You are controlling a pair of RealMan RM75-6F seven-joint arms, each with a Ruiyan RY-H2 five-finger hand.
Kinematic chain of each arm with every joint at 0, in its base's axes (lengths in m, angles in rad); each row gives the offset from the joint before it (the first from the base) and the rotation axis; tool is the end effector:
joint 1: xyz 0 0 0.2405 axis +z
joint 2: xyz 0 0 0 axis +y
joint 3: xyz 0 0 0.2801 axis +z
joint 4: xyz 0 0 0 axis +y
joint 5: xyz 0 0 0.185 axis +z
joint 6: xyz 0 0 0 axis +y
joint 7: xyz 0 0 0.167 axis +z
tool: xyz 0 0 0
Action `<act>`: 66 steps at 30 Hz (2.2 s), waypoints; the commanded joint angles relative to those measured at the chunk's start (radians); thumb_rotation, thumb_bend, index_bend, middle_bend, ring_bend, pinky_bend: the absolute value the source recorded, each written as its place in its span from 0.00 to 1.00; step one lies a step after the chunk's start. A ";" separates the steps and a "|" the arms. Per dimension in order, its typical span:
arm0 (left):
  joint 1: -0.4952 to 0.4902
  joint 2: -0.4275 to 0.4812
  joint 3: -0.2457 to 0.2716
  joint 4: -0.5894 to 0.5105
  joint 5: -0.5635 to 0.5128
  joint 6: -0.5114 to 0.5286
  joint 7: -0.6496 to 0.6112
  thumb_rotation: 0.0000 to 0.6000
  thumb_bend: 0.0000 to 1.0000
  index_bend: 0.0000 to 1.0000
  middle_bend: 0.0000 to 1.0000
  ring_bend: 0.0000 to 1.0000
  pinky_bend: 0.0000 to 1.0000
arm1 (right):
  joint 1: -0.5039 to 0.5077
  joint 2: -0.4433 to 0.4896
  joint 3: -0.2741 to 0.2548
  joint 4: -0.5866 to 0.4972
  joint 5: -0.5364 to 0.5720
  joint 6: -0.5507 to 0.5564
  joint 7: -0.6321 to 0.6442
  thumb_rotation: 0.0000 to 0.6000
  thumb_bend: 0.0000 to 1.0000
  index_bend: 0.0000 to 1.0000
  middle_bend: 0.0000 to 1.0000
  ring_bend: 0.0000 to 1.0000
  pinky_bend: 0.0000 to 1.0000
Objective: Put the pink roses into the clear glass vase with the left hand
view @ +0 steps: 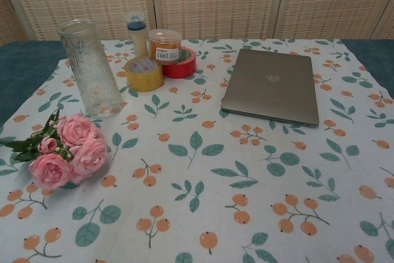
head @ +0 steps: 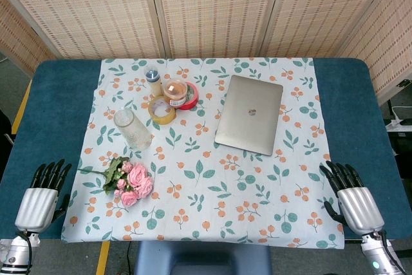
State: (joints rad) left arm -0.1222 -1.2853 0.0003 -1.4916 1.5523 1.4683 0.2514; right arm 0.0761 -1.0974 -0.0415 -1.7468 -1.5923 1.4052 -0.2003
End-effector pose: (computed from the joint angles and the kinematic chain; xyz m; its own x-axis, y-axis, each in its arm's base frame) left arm -0.3209 0.2067 0.1316 0.5827 0.0332 0.8120 0.8099 -0.1072 -0.5767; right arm -0.2985 -0.1791 0.1580 0.4871 -0.1615 0.8583 -0.8729 -0.1214 0.4725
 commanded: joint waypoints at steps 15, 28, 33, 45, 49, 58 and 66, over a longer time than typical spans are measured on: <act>-0.196 -0.081 -0.055 -0.059 -0.136 -0.354 0.017 1.00 0.46 0.00 0.00 0.00 0.07 | 0.005 0.021 -0.022 0.005 -0.059 0.002 0.067 1.00 0.31 0.00 0.00 0.00 0.00; -0.314 -0.176 -0.107 0.029 -0.374 -0.520 0.151 1.00 0.46 0.19 0.12 0.07 0.07 | 0.011 0.014 -0.022 0.008 -0.049 -0.015 0.056 1.00 0.31 0.00 0.00 0.00 0.00; -0.302 -0.250 -0.118 0.090 -0.282 -0.404 0.051 1.00 0.48 0.57 0.59 0.41 0.16 | 0.012 0.013 -0.022 0.008 -0.046 -0.018 0.057 1.00 0.31 0.00 0.00 0.00 0.00; -0.252 -0.247 -0.152 0.121 -0.056 -0.129 -0.564 1.00 0.54 0.74 0.77 0.53 0.22 | 0.012 0.015 -0.018 0.004 -0.030 -0.023 0.055 1.00 0.31 0.00 0.00 0.00 0.00; -0.230 -0.204 -0.233 0.038 -0.056 -0.019 -0.922 1.00 0.56 0.74 0.77 0.53 0.23 | 0.013 0.014 -0.017 0.004 -0.025 -0.026 0.054 1.00 0.31 0.00 0.00 0.00 0.00; -0.272 -0.179 -0.447 0.002 -0.146 0.068 -1.246 1.00 0.58 0.74 0.77 0.52 0.21 | 0.019 0.004 -0.016 0.005 -0.011 -0.045 0.035 1.00 0.31 0.00 0.00 0.00 0.00; -0.440 -0.254 -0.568 0.133 -0.248 -0.038 -1.175 1.00 0.58 0.73 0.76 0.51 0.21 | 0.023 -0.008 -0.011 0.008 0.010 -0.059 0.011 1.00 0.31 0.00 0.00 0.00 0.00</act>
State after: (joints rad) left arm -0.5142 -1.5079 -0.5281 -1.4022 1.3398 1.4576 -0.9519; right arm 0.0989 -1.1043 -0.0532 -1.7389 -1.5833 1.3478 -0.1876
